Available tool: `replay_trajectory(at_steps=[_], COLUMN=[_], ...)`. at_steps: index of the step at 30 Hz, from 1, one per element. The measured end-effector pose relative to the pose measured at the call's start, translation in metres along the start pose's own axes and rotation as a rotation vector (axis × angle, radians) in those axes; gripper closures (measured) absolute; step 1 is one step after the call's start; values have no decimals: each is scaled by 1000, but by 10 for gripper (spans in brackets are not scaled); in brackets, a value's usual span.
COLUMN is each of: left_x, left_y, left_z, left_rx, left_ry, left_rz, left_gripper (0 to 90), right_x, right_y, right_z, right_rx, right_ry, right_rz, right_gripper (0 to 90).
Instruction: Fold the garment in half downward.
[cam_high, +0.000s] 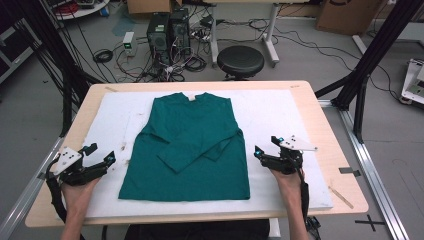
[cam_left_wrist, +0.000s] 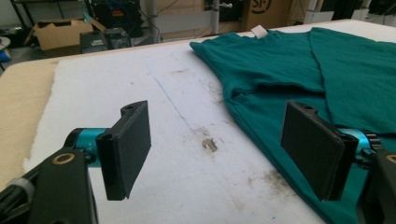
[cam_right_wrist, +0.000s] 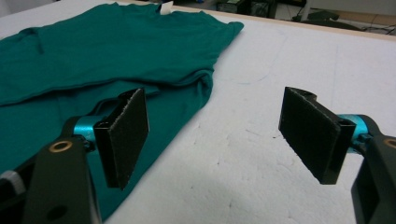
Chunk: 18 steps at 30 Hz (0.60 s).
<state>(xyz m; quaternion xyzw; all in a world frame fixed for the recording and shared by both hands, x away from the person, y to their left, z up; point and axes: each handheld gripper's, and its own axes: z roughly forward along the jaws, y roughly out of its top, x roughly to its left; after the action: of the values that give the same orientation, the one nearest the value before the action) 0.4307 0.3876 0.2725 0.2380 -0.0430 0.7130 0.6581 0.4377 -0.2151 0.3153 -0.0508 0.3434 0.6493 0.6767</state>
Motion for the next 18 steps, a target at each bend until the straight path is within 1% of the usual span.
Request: replay_trajectory(at_steps=[1,3,5,7,8,9,10,12,13,14,15,18], left_x=[-1,-6,-14,-21,-26,-32,-36,-45,-49,-52,-54,-60], left_y=[2,7,12,15,16,17,18,19,19,20,20,19], left_z=[0,2,5,10,13,16,19,24,28,31,33,38], left_rx=[12,35,80,125,143,167,180,214,233,266,283,328], left_ry=[-16,-73,-97,-122,-137,-142,-136,-92,-87,-93,-92,-67], left_rz=[-2,4,24,38,50,71,79,86,82,64,63,70], left_gripper=[281,315,370,401,415,420,420,402,399,401,406,431], right_x=[1,1,1,2,2,3,2,3,3,3,4,5], right_y=[0,0,0,0,0,0,0,-1,-1,-1,-1,-1], right_z=[1,2,2,2,2,2,3,3,3,4,4,5], right_rx=[4,20,22,27,28,32,34,39,39,39,41,46], right_ry=[1,0,5,11,12,12,13,12,12,10,9,13], right_rz=[-3,-2,-1,0,0,4,0,4,6,6,1,-4], right_gripper=[247,248,258,268,268,268,268,268,268,267,268,267])
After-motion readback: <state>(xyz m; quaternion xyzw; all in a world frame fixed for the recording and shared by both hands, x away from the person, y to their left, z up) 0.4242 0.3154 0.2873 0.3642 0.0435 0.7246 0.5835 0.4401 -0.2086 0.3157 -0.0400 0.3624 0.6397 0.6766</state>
